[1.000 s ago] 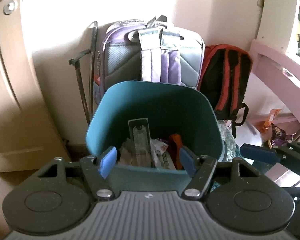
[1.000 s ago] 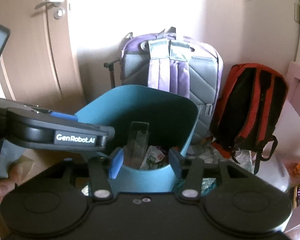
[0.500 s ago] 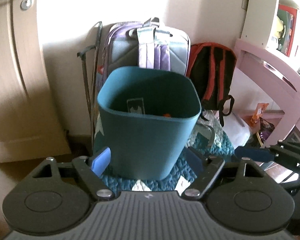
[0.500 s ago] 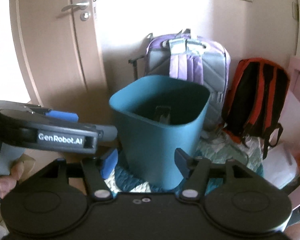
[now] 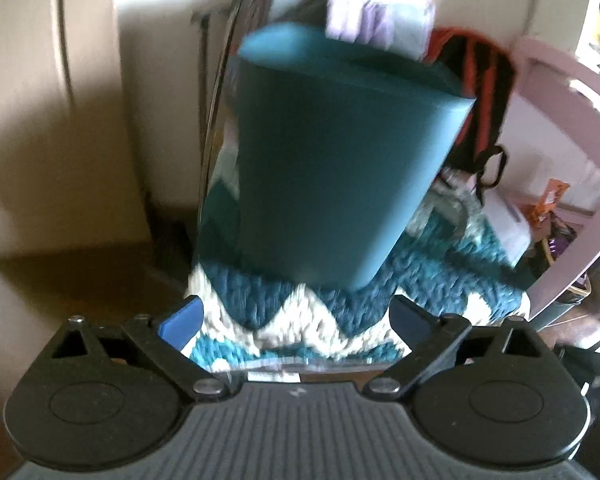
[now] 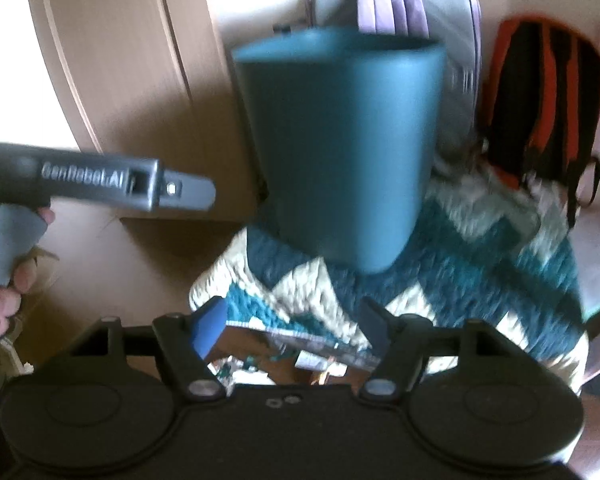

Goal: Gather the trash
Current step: 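Withdraw both tools and lower toward the floor trash, then grasp white tissue with left tool while right tool grasps white plastic bag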

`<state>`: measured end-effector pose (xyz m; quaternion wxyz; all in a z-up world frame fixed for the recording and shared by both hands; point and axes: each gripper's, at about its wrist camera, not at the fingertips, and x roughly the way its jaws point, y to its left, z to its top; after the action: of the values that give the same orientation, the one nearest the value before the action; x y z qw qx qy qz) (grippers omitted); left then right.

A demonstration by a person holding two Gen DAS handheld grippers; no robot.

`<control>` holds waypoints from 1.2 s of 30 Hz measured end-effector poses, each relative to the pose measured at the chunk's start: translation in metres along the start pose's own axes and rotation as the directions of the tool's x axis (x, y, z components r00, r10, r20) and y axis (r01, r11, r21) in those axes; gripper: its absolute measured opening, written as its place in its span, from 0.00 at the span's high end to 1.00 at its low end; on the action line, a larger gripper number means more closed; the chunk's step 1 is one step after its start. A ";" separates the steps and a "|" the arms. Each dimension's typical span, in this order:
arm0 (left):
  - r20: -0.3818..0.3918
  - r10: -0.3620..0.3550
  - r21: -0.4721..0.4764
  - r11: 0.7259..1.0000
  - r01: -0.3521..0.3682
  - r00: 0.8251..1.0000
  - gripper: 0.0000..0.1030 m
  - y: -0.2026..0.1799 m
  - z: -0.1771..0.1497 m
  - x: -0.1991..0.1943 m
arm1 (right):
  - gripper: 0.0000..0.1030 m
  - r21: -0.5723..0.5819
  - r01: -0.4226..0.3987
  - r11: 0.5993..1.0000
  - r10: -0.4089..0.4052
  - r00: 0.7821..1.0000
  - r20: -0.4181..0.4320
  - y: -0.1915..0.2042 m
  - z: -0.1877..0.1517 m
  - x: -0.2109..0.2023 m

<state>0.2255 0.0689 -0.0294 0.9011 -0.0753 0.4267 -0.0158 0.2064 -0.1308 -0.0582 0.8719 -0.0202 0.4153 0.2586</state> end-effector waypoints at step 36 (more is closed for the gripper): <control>-0.534 0.308 0.621 0.775 0.118 0.787 0.03 0.029 -0.264 0.390 | 0.30 -0.231 -0.250 0.940 -0.027 0.620 -0.784 0.003 -0.310 0.334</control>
<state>0.2686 0.0292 -0.4971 0.6865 0.2596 0.6664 -0.1310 0.1581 -0.0603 -0.5060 0.5734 -0.2436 0.7035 0.3419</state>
